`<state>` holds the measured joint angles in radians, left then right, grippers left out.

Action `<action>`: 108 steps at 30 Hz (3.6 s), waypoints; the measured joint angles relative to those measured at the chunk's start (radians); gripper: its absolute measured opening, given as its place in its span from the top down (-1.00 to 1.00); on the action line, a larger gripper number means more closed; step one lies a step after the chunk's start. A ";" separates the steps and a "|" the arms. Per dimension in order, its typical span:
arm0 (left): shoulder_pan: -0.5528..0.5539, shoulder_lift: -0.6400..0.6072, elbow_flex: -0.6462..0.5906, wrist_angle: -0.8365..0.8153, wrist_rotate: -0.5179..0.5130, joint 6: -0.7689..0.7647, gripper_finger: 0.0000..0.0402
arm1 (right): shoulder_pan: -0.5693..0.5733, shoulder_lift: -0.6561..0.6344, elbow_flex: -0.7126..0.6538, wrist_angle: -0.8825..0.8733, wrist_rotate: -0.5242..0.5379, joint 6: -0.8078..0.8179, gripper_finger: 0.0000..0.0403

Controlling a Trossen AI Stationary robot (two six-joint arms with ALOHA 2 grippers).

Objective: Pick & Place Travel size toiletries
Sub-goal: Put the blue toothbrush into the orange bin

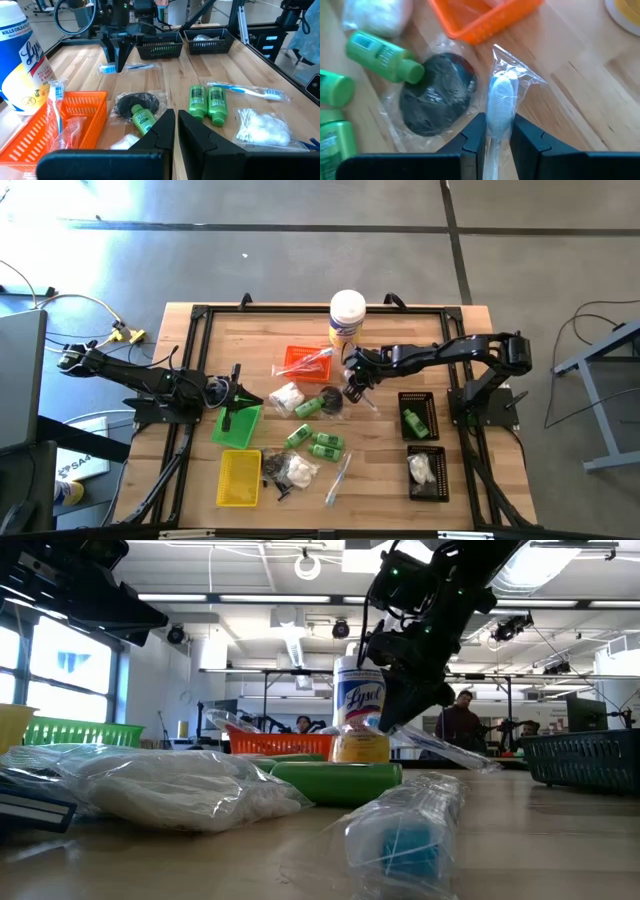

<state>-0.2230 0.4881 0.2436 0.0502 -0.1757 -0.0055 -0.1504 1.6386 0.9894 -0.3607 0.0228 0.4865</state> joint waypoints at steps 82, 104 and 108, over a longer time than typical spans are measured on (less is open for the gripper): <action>0.000 0.145 0.000 0.274 -0.104 -0.126 -0.13 | 0.087 -0.146 0.001 0.547 0.053 -0.366 0.68; 0.001 0.300 0.000 0.436 -0.198 -0.157 -0.13 | 0.110 -0.090 0.001 0.865 0.155 -0.488 0.68; 0.001 0.326 0.000 0.494 -0.202 -0.126 -0.13 | 0.118 -0.090 0.001 0.903 0.084 -0.491 0.68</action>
<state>-0.2222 0.8138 0.2440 0.5437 -0.3781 -0.1320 -0.0324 1.5486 0.9901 0.5423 0.1072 -0.0048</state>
